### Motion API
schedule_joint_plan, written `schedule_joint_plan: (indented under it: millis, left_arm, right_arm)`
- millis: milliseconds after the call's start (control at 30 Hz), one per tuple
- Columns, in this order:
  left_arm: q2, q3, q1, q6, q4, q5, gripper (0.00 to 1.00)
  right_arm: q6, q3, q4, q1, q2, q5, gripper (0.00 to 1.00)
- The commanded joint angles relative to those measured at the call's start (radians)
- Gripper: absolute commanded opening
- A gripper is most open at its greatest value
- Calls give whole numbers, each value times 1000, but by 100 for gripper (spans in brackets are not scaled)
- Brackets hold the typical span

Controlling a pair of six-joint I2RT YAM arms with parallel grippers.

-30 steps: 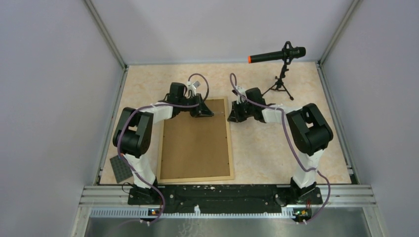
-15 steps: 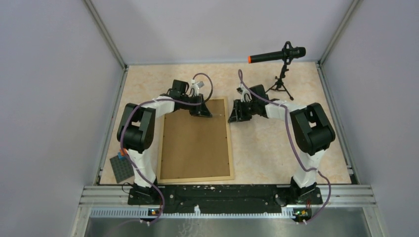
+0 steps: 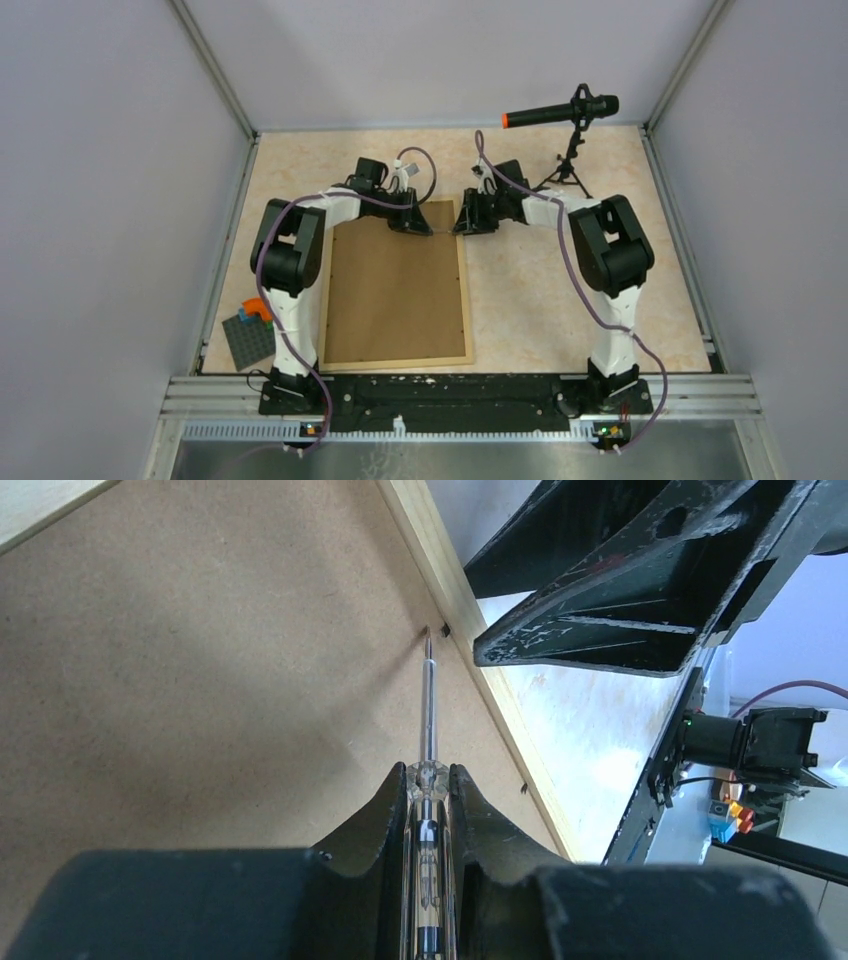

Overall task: Take the photo out of the frame
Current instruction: Release the photo frame item from the photo frame.

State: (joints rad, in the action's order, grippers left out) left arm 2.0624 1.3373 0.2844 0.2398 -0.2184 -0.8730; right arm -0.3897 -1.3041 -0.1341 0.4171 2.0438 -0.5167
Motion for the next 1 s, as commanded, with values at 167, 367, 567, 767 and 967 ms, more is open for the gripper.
schedule_joint_plan:
  millis: [167, 367, 567, 767, 967]
  left_arm:
    - [29, 16, 9, -47, -15, -25, 0]
    - [19, 1, 11, -65, -21, -15, 0]
    - [23, -2, 12, -78, -41, -19, 0]
    - [30, 8, 13, -74, -47, -37, 0]
    - [29, -2, 14, -74, -56, -35, 0]
  right_arm:
    - [-75, -45, -67, 20, 38, 137, 35]
    - [-108, -78, -105, 24, 23, 243, 34]
    - [-78, -147, -136, 39, 52, 274, 35]
    - [-73, -136, -142, 46, 76, 256, 34]
    - [-82, -126, -142, 46, 92, 250, 31]
